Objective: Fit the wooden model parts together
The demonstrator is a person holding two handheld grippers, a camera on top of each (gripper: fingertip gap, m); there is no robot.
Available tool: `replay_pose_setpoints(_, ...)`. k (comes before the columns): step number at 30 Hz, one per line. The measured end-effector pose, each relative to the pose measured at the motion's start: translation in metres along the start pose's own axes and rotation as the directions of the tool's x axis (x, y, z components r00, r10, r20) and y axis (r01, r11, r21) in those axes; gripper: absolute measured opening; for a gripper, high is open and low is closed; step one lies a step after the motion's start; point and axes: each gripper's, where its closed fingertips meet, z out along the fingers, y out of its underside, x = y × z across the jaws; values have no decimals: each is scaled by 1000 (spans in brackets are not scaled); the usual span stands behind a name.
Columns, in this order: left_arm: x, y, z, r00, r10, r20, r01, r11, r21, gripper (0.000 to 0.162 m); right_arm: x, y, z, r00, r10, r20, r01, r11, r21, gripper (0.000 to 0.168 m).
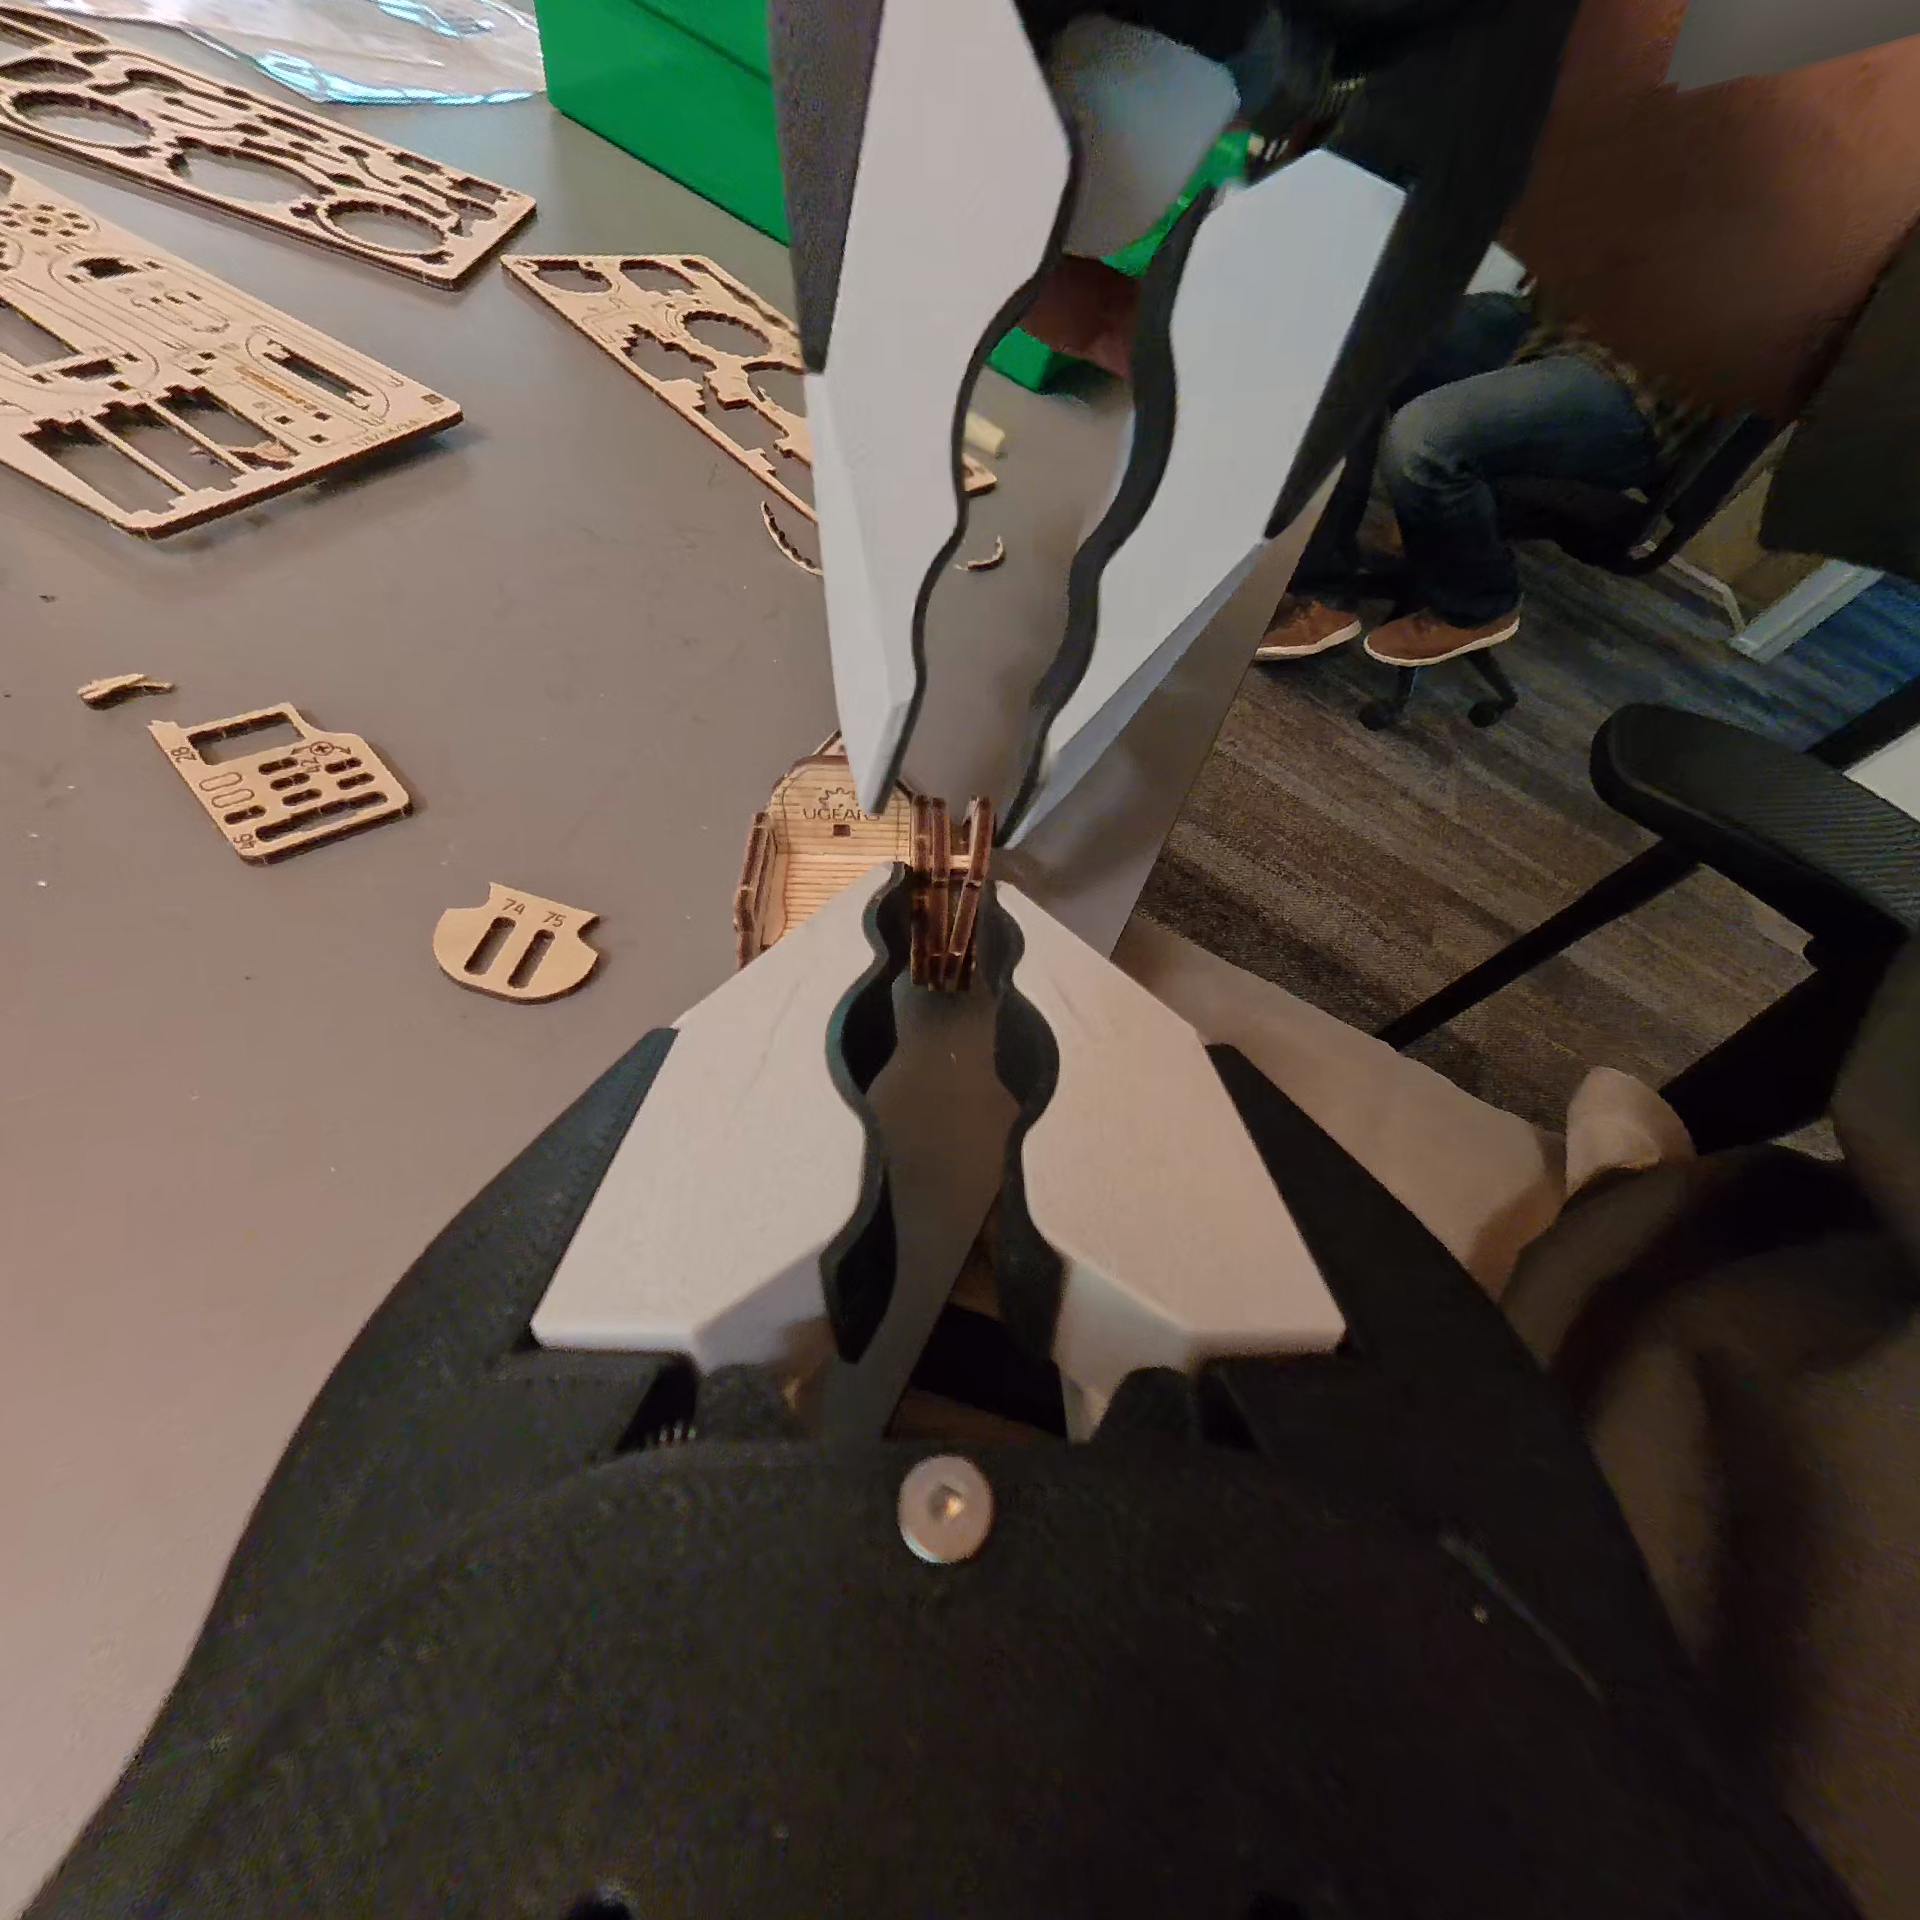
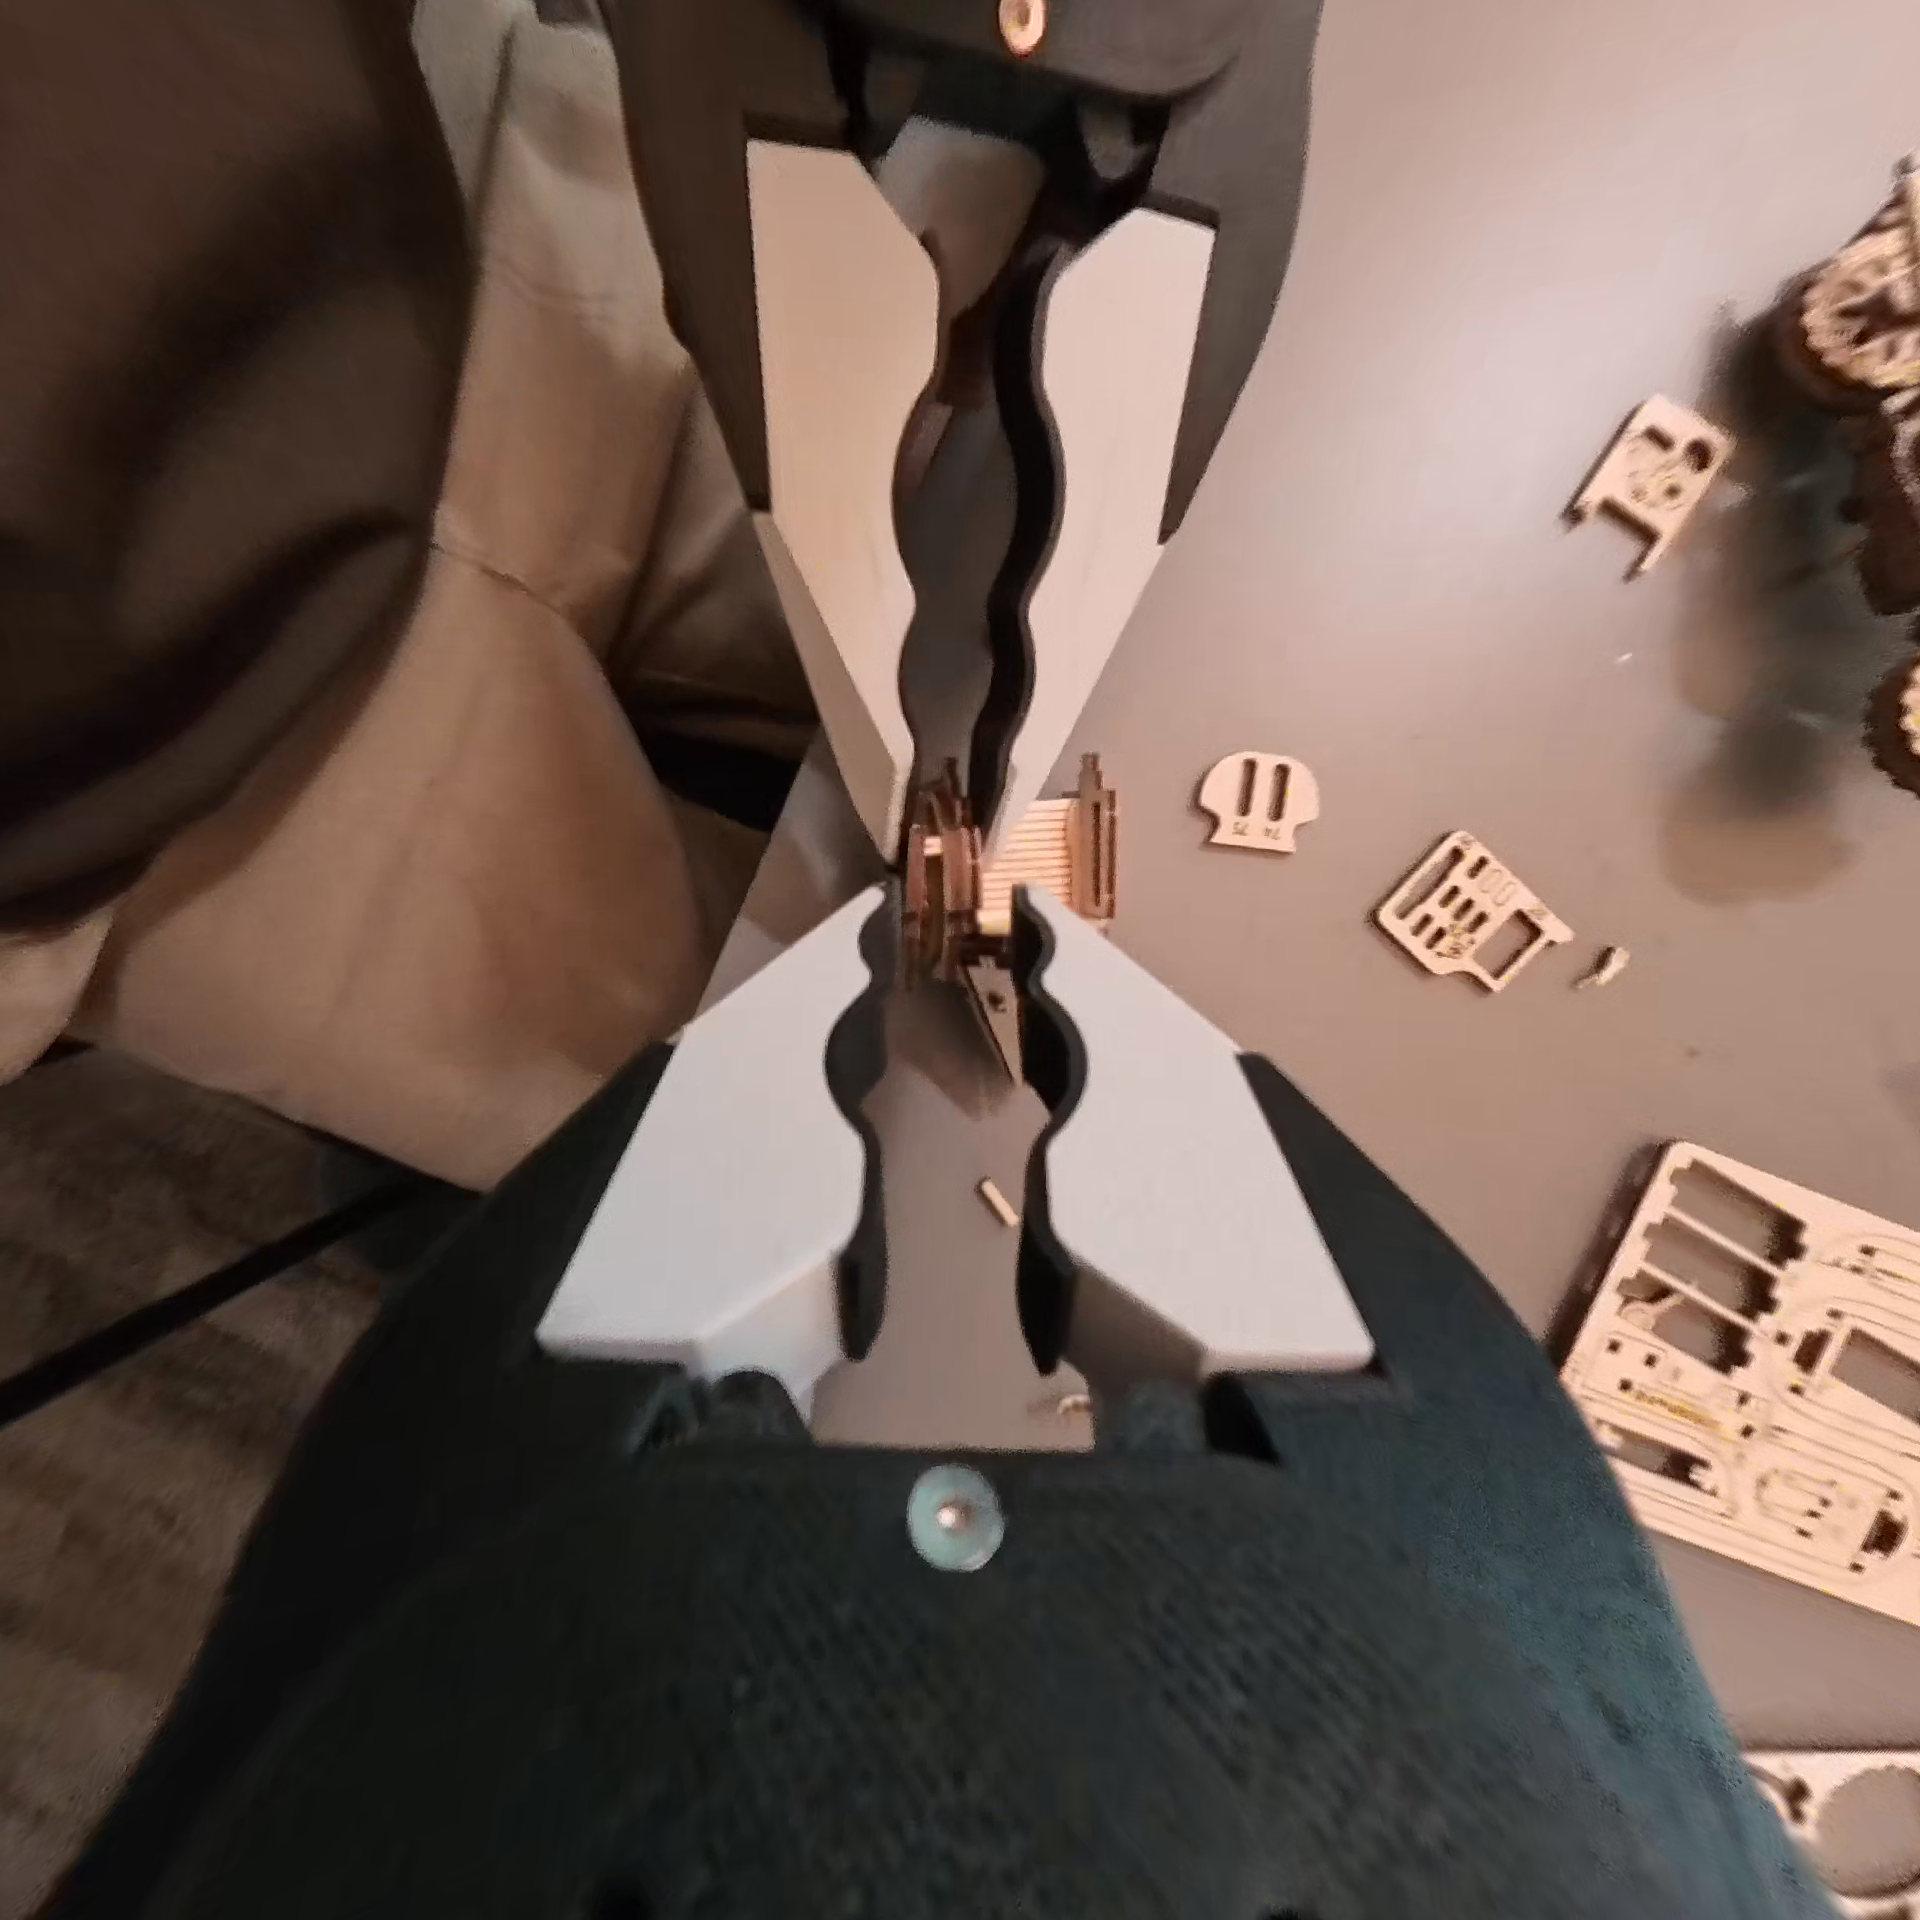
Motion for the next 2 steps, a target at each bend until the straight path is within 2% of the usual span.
replay_pose_setpoints(2,0,0,0,1000,0,-1,0,1000,-1,9,-3,3,3,999,-7,53,10,999,-48,13)
